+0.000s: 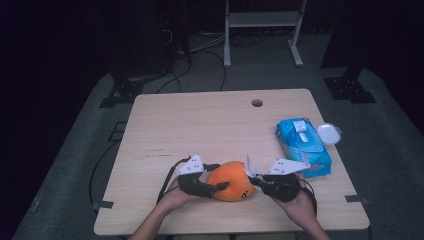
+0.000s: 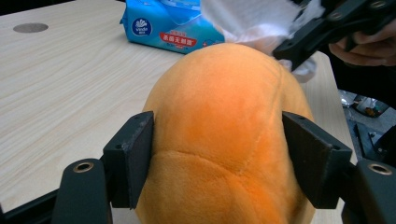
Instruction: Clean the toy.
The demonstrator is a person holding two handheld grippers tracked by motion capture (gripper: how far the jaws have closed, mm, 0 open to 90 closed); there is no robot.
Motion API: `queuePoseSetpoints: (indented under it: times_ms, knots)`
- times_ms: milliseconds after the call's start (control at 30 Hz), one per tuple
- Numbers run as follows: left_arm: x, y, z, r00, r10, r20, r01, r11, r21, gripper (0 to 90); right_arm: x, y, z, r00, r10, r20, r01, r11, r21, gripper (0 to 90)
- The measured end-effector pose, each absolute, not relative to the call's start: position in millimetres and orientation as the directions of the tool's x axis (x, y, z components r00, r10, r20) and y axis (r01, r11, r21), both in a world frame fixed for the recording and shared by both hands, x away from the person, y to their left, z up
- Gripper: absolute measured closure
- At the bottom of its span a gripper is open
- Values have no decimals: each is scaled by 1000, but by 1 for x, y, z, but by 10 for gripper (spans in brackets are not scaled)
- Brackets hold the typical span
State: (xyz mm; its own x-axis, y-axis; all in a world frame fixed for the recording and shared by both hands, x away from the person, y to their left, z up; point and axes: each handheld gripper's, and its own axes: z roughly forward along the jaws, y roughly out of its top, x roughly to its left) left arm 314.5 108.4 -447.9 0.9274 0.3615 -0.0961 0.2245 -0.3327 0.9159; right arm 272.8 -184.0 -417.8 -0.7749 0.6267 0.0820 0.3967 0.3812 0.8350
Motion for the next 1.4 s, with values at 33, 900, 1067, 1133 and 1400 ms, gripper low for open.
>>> queuePoseSetpoints:
  times_ms: [33, 900, 1067, 1133, 1400]
  knots:
    - [315, 108, -448, 927, 363, -99, 227, -330, 916, 289, 274, -187, -419, -764, 640, 88, 413, 379, 828, 837]
    - [305, 97, -446, 943, 328, -56, 181, -364, 914, 276, 273, -178, -415, -770, 631, 94, 398, 360, 844, 840]
    - [303, 93, -432, 929, 320, -184, 295, -344, 891, 117, 264, -174, -421, -786, 614, 70, 390, 406, 826, 848]
    - [303, 92, -431, 929, 328, -168, 288, -361, 887, 113, 262, -172, -421, -788, 611, 66, 387, 410, 826, 849]
    - [303, 87, -437, 931, 350, -103, 244, -388, 889, 355, 265, -174, -413, -769, 638, 44, 377, 397, 837, 844]
